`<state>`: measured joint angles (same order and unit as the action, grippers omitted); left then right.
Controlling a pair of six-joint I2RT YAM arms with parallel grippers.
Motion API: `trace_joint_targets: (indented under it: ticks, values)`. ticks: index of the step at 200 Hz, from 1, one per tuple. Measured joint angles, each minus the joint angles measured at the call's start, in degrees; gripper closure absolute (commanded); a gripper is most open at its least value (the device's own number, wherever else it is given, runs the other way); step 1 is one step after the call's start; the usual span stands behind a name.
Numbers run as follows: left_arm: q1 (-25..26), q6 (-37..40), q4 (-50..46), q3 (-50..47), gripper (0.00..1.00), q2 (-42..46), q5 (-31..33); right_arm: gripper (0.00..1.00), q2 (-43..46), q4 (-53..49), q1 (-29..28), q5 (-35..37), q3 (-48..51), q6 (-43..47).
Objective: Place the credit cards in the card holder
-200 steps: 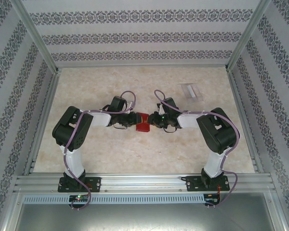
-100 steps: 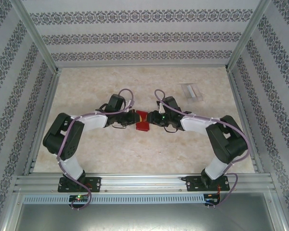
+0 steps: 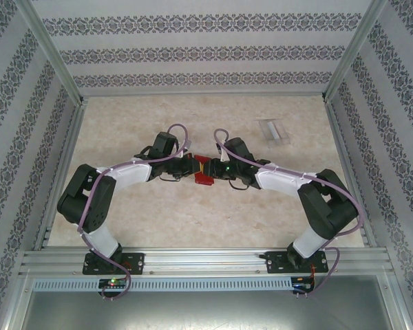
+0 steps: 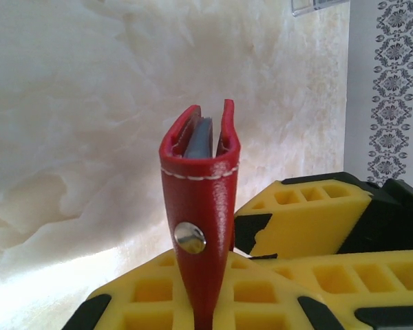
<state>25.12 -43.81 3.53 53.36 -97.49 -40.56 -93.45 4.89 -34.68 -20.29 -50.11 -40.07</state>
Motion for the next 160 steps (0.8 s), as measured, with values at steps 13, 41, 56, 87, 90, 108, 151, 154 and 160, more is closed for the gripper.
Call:
trace_joint_targets:
  ticks: [13, 41, 56, 87, 90, 108, 151, 154, 160]
  values:
    - [0.0, -0.7, 0.3, -0.2, 1.00, 0.0, 0.0, 0.62, -0.3, -0.3, -0.1, 0.5, -0.3, 0.3]
    - [-0.1, -3.4, 3.2, -1.2, 1.00, 0.0, -0.2, 0.63, -0.3, -1.1, -0.2, 2.1, -0.9, 1.6]
    - [-0.1, -4.8, 4.5, -1.6, 1.00, 0.0, -1.0, 0.68, -0.3, -2.7, -0.8, 4.3, -1.6, 2.8]
    - [-0.1, -6.2, 5.1, -1.7, 1.00, 0.1, -1.2, 0.77, -0.3, -4.1, -2.0, 8.0, -2.4, 4.2]
    - [-0.1, -6.2, 5.0, -1.7, 1.00, 0.2, -1.2, 0.78, -0.3, -4.1, -2.2, 8.3, -2.5, 4.3]
    - [-0.1, -6.1, 4.6, -1.7, 1.00, 0.4, -1.0, 0.84, -0.1, -4.7, -2.6, 10.4, -2.7, 4.5]
    - [0.0, -3.9, 2.5, -1.0, 1.00, 1.4, -0.7, 0.96, 1.5, -7.3, -3.4, 13.6, -3.6, 5.9]
    - [0.0, -3.7, 2.3, -0.8, 1.00, 1.4, -0.7, 0.97, 1.5, -7.5, -3.4, 13.8, -3.6, 6.0]
    - [0.0, -3.2, 1.7, -0.5, 1.00, 1.4, -0.6, 0.99, 1.7, -7.8, -3.3, 14.4, -3.7, 6.0]
